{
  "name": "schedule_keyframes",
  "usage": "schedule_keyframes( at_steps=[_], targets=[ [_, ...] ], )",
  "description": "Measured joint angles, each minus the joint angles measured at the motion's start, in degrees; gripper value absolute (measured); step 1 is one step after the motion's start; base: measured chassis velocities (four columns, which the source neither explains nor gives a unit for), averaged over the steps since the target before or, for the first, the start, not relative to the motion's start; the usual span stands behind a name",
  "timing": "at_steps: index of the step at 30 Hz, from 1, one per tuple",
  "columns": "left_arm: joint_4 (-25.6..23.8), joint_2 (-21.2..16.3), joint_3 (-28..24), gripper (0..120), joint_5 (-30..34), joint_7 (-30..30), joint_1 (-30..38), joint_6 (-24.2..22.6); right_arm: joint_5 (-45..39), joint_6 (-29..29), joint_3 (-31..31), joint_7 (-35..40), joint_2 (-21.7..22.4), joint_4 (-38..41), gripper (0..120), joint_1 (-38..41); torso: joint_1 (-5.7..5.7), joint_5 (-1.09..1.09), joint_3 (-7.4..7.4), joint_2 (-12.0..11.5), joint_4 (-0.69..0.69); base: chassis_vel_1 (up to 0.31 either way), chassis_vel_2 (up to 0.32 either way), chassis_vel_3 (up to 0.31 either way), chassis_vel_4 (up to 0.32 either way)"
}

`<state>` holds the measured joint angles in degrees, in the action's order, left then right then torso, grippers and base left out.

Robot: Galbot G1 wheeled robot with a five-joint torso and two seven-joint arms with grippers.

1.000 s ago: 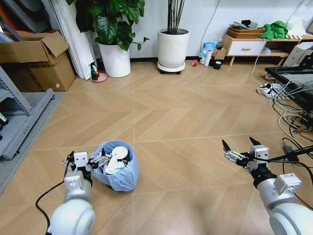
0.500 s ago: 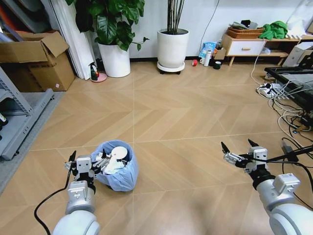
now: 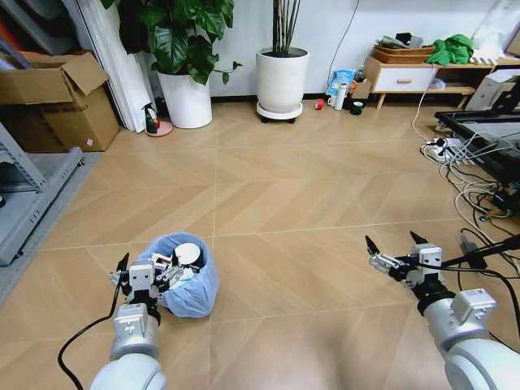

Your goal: Pick up the trash bin and place the garbage on the floor into it.

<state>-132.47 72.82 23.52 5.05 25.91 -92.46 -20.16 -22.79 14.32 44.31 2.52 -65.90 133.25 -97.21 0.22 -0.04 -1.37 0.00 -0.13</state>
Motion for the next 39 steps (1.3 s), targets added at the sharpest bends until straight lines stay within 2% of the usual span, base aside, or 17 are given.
schedule_keyframes(
  at_steps=[8,10,11,15,23,28,39],
  targets=[
    [-0.39,0.69,-0.42,100,0.39,-0.65,-1.17,1.62,0.51,-0.93,-0.07,0.29,-1.37,0.03,100,1.05,0.0,0.0,0.0,0.0,0.0,-0.016,-0.013,0.025,0.018],
    [-0.15,1.46,-0.18,100,0.12,-2.96,-1.8,4.6,0.65,-0.92,1.27,1.28,-3.03,0.78,100,1.67,0.0,0.0,0.0,0.0,0.0,0.0,0.0,0.0,0.0],
    [-0.15,1.46,-0.18,100,0.12,-2.96,-1.8,4.6,0.65,-0.92,1.27,1.28,-3.03,0.78,100,1.67,0.0,0.0,0.0,0.0,0.0,0.0,0.0,0.0,0.0],
    [0.72,4.34,1.4,100,-2.84,-8.56,-2.59,9.9,0.42,-0.76,4.72,1.49,-6.33,2.02,100,2.64,0.0,0.0,0.0,0.0,0.0,0.0,0.0,0.0,0.0],
    [4.03,7.38,2.15,100,-2.96,-13.84,-2.08,16.47,1.47,-3.8,8.0,-3.18,-8.03,0.34,100,5.77,0.0,0.0,0.0,0.0,0.0,0.0,0.0,0.0,0.0],
    [3.28,8.91,1.89,100,-2.92,-14.21,-4.21,16.76,1.53,-3.85,8.81,-3.56,-9.34,1.6,100,4.28,0.0,0.0,0.0,0.0,0.01,0.0,0.0,0.0,0.0],
    [0.77,9.29,0.57,100,-3.03,-11.73,-5.07,14.58,2.74,-4.06,9.47,-3.18,-11.65,4.83,100,1.21,0.0,0.0,0.0,0.0,0.0,0.0,0.0,0.0,0.0]
  ],
)
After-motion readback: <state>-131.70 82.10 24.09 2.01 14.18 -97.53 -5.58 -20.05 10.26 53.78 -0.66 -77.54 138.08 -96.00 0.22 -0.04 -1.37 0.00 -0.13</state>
